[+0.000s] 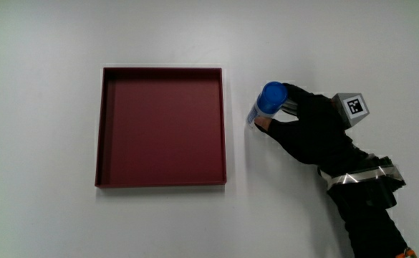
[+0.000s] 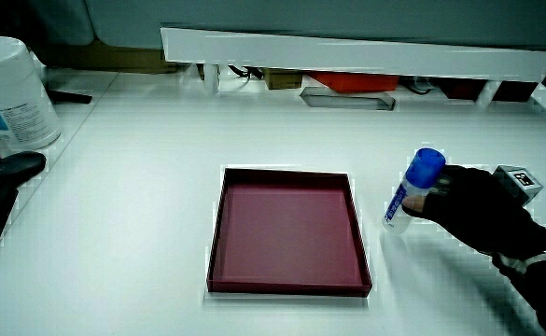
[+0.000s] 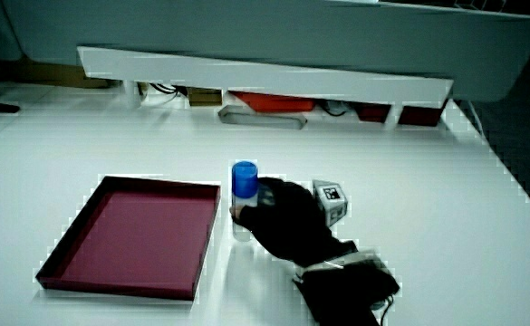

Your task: Place glue on desk

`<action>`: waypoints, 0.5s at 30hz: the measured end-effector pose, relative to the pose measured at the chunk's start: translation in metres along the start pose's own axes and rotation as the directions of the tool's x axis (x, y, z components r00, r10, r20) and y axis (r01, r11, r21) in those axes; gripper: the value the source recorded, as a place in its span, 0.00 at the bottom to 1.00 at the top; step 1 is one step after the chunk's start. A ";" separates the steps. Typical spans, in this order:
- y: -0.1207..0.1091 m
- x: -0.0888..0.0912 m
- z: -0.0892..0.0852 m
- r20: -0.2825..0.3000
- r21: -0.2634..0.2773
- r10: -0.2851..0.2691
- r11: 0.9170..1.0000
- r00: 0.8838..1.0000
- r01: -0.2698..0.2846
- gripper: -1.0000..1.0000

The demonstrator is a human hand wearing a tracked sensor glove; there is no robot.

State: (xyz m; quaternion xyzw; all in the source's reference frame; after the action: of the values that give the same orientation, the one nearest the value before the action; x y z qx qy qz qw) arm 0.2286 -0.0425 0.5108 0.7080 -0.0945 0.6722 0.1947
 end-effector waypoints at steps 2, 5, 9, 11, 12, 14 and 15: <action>-0.001 0.006 0.000 0.003 -0.003 -0.010 1.000 1.000 0.010 0.50; -0.002 0.013 -0.003 -0.006 -0.002 -0.029 1.000 1.000 0.029 0.50; -0.004 0.022 -0.003 -0.022 0.002 -0.037 0.999 0.999 0.037 0.50; -0.004 0.022 -0.004 -0.037 0.000 -0.043 0.999 0.998 0.043 0.50; -0.005 0.023 -0.004 -0.050 0.003 -0.048 0.999 0.998 0.048 0.50; -0.005 0.027 -0.002 -0.033 0.007 -0.051 0.999 0.998 0.051 0.50; -0.005 0.025 -0.003 -0.038 0.005 -0.048 0.999 0.998 0.048 0.50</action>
State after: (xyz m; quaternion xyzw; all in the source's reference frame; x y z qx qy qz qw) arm 0.2302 -0.0338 0.5353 0.6979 -0.0721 0.6807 0.2105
